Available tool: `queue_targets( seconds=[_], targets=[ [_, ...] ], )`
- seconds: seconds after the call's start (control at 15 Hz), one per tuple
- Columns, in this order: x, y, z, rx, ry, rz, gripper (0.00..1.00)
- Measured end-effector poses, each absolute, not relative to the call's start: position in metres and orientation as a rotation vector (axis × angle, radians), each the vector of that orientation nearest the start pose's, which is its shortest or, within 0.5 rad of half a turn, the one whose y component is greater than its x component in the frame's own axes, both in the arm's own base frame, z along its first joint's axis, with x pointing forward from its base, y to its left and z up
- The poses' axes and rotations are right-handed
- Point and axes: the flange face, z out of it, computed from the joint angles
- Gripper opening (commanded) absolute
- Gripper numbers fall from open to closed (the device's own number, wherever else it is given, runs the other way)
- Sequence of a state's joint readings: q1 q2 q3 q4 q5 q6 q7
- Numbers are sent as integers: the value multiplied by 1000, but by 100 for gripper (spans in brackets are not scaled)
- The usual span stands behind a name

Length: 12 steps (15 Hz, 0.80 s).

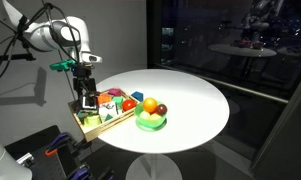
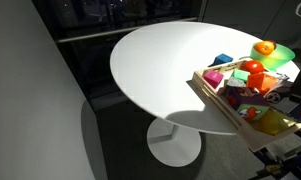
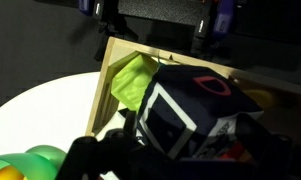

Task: Remove the plush toy with letter D from the crate and put it on the table

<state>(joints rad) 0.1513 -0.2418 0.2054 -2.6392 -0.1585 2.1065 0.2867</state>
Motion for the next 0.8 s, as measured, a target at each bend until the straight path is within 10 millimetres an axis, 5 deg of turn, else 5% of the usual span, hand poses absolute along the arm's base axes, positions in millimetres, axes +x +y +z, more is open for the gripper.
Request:
queue_targets(
  seconds=[0.07,0.6,0.8],
  targets=[
    [360,121,303,-3363,-263,398,74],
    [368,119,302,-3356,-244,403,14],
    [374,116,308,-3347,-235,389,2]
  ],
)
